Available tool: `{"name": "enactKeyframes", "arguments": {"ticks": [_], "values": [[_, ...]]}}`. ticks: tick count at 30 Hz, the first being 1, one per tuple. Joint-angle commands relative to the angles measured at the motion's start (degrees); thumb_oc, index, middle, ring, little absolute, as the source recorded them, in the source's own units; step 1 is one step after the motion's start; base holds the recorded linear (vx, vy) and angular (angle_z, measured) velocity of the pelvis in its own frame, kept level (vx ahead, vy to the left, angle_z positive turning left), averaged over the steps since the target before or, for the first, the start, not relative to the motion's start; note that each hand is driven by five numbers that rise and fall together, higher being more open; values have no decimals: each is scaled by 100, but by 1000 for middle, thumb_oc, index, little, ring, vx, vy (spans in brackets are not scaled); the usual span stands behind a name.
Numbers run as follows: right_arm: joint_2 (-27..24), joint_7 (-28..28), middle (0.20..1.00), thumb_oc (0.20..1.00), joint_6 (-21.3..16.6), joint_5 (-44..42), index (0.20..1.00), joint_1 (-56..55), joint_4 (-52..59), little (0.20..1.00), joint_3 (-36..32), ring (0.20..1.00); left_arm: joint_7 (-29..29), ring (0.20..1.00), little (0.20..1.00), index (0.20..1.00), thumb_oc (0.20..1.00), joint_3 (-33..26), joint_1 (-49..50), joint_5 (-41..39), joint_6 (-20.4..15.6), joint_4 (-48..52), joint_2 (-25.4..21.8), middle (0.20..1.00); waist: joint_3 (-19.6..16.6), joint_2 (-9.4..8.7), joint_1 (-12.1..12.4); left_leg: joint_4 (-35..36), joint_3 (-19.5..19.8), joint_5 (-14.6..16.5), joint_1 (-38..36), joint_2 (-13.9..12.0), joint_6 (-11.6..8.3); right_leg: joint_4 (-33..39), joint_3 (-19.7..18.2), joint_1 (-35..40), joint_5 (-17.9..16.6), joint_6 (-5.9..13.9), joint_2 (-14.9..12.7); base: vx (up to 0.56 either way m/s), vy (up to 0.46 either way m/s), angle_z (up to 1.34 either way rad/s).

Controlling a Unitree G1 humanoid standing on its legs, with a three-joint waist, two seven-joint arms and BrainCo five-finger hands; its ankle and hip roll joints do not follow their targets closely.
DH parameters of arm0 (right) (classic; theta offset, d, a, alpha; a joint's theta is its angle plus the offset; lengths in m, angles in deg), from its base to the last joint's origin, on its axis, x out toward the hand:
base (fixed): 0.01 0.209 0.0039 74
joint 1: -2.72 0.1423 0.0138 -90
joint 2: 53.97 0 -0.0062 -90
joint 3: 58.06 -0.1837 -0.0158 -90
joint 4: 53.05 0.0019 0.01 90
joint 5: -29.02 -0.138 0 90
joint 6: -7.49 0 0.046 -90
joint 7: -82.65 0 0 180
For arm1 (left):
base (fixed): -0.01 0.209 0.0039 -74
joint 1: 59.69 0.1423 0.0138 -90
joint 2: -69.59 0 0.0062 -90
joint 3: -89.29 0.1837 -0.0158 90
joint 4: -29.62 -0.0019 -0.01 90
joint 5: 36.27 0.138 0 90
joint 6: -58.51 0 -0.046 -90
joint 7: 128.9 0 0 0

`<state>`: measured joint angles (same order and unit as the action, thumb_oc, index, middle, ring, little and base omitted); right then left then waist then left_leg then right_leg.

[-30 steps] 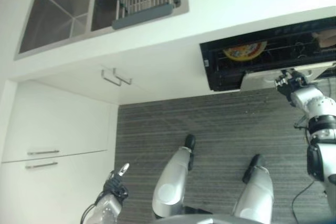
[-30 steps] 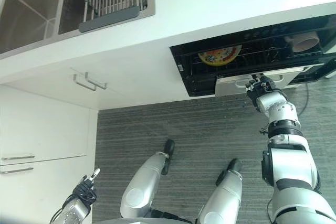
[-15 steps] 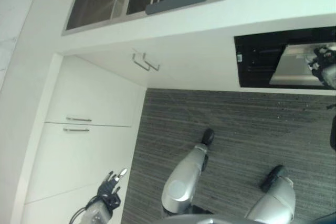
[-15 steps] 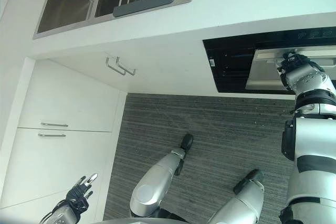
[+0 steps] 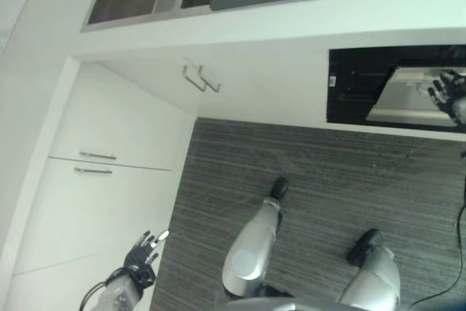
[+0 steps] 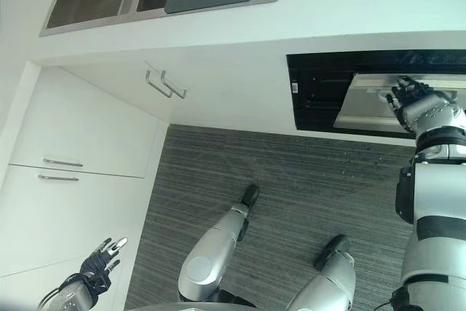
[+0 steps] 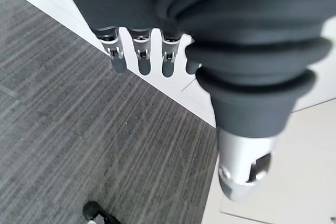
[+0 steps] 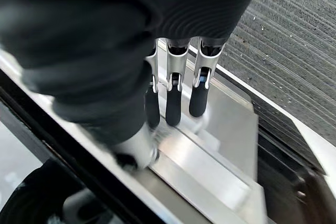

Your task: Place the dishes in the dishwasher.

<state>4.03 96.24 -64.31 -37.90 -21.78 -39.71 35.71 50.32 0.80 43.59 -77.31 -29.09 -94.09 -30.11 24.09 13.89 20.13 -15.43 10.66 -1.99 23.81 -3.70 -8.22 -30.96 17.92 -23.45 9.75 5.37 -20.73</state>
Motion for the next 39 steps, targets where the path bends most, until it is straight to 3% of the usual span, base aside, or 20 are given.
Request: {"name": "enactKeyframes", "arguments": {"ticks": [1, 4, 8, 13, 19, 23, 24, 25, 28, 31, 33, 34, 35, 36, 37, 39], "values": [[141, -1303, 1000, 1000, -45, 354, 1000, -206, 1099, 1000, -179, 1000, 26, 1000, 1000, 1000, 1000, -254, 95, 335, -221, -255, -534, 1000, -37, -300, 245, -117, -504, 8, 182, 127, 351, 157, 229, 718, 335, -26, 171, -59, -30, -8], [439, -1891, 1000, 1000, -43, 198, 1000, -1159, 1620, 1000, -357, 1000, 93, 1000, 1000, 1000, 1000, -358, 112, 300, -238, -190, -482, 1000, 55, -387, 118, -69, -599, -13, 182, 60, 360, 327, 217, 757, 252, -6, 244, -67, -5, -8], [952, -2035, 1000, 1000, -278, -102, 1000, -2347, 2447, 1000, -557, 1000, 181, 1000, 1000, 1000, 1000, -424, 116, 249, -434, -242, -339, 1000, 191, -520, -96, -31, -727, -7, 153, -12, 384, 625, 144, 858, 121, 20, 386, -51, 21, -12], [1429, -1559, 1000, 1000, -716, 337, 1000, -3536, 4182, 1000, -448, 1000, 413, 1000, 1000, 1000, 1000, -484, 269, 114, -642, -38, -165, 1000, 332, -713, -361, -31, -868, -96, 209, -83, 456, 1011, 13, 903, -190, 18, 551, -100, 39, -15], [1802, -1135, 1000, 1000, -1207, 861, 1000, -4440, 5104, 1000, -397, 1000, 519, 1000, 1000, 1000, 1000, -550, 358, 61, -900, -79, 5, 1000, 336, -974, -577, 136, -994, -96, 67, -177, 424, 1462, -145, 1139, -359, 53, 714, -17, -8, -5], [2226, -1369, 1000, 1000, -1796, 1062, 1000, -4880, 5003, 1000, -454, 1000, 510, 1000, 1000, 1000, 1000, -505, 387, 270, -1310, -230, 183, 1000, 199, -1147, -659, 388, -1060, -105, -227, -276, 348, 1954, -112, 1540, -520, 74, 781, 57, 24, -2], [2321, -1394, 1000, 1000, -2093, 1300, 1000, -5083, 4844, 1000, -433, 1000, 567, 1000, 1000, 1000, 1000, -435, 389, 543, -1619, -198, 223, 1000, 70, -1268, -657, 528, -1083, -106, -363, -298, 302, 2286, -135, 1789, -641, 124, 782, 159, 207, -11], [2391, -1478, 1000, 1000, -2183, 1451, 1000, -5160, 4601, 1000, -399, 1000, 586, 1000, 1000, 1000, 1000, -398, 358, 741, -1705, -177, 211, 1000, -35, -1364, -622, 540, -1076, -45, -456, -272, 281, 2498, -113, 1987, -728, 173, 750, 204, 325, -8], [2420, -1669, 1000, 1000, -2210, 1857, 1000, -5338, 4106, 1000, -152, 1000, 377, 1000, 1000, 1000, 1000, -257, 270, 1269, -1659, -179, 131, 1000, -283, -1571, -601, 386, -1036, 148, -566, -164, 304, 2769, -101, 2286, -952, 295, 615, 168, 291, 6], [2582, -2338, 1000, 1000, -2175, 1731, 1000, -5639, 3158, 1000, -166, 1000, 339, 1000, 1000, 1000, 1000, 137, 128, 2022, -1734, -270, -23, 1000, -614, -1748, -673, 397, -992, 315, -866, -73, 464, 2600, -193, 2411, -1073, 343, 520, 212, 244, 8], [2684, -2524, 1000, 1000, -2443, 1886, 1000, -5703, 2666, 1000, -165, 1000, 238, 1000, 1000, 1000, 1000, 307, 21, 2202, -1249, -437, -92, 1000, -699, -1760, -746, 433, -893, 370, -1036, -49, 534, 2429, -362, 2418, -985, 319, 591, 186, 108, -1], [2784, -2469, 1000, 1000, -2810, 2101, 1000, -5729, 2443, 1000, -69, 1000, 83, 1000, 1000, 1000, 1000, 455, -89, 2130, -1226, -707, -18, 1000, -763, -1752, -870, 512, -815, 401, -1183, -28, 581, 2493, -677, 2412, -972, 326, 717, 172, 36, -5], [2904, -2441, 1000, 1000, -2902, 2303, 1000, -5885, 2411, 1000, 51, 1000, -33, 1000, 1000, 1000, 1000, 584, -226, 1963, -819, -672, 52, 1000, -835, -1740, -1059, 575, -689, 431, -1293, 33, 651, 2629, -1102, 2373, -967, 337, 900, 191, -5, 2], [2981, -2634, 1000, 1000, -2733, 2334, 1000, -5973, 2195, 1000, 103, 1000, -215, 1000, 1000, 1000, 1000, 572, -504, 1799, -584, -1196, 198, 1000, -917, -1761, -1228, 636, -685, 449, -1398, 56, 686, 2683, -1391, 2331, -972, 291, 1051, 166, -41, 36], [3002, -2844, 1000, 1000, -2631, 2414, 1000, -6032, 1888, 1000, 151, 1000, -230, 1000, 1000, 1000, 1000, 596, -804, 1765, -591, -1710, 308, 1000, -996, -1777, -1363, 692, -692, 467, -1501, 64, 707, 2725, -1562, 2309, -969, 234, 1173, 151, -108, 64], [3025, -3085, 1000, 1000, -2434, 2791, 1000, -6107, 1421, 1000, 220, 1000, -28, 1000, 1000, 1000, 1000, 481, -1204, 1320, -184, -2129, 507, 1000, -1145, -1781, -1547, 849, -745, 484, -1747, 44, 708, 2790, -1694, 2335, -926, 105, 1386, 144, -243, 68]]}}
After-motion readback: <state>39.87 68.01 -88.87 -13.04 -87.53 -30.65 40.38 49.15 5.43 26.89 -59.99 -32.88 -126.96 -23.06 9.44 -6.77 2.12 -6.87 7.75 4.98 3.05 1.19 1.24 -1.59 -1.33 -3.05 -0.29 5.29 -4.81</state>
